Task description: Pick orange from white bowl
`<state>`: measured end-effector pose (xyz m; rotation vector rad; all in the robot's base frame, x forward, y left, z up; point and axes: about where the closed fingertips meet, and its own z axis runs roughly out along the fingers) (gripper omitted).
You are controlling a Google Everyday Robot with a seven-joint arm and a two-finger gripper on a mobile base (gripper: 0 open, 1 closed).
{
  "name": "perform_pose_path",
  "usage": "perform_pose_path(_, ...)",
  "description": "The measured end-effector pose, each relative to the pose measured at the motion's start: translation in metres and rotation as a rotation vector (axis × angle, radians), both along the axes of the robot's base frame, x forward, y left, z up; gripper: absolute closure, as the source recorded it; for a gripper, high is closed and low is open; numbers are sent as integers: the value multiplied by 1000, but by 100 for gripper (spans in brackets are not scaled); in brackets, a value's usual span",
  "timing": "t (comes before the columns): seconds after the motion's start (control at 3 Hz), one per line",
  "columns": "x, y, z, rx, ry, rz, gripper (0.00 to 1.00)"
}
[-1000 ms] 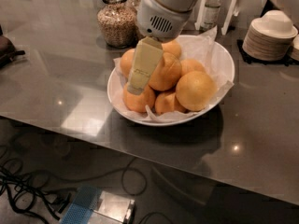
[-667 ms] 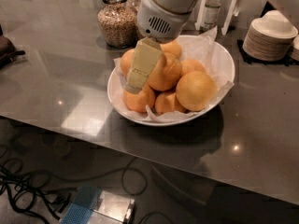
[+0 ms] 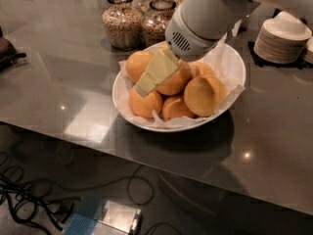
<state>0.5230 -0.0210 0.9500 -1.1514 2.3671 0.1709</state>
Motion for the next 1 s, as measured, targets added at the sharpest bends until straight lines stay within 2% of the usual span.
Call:
perform_pose_path(0.33,2,2,1,35,12,-63,0)
perform_pose_path(0.67,2,2,1,35,11,-63,0)
perform_pose_path(1.0,6,-3,-10,-7,-24,-110,0)
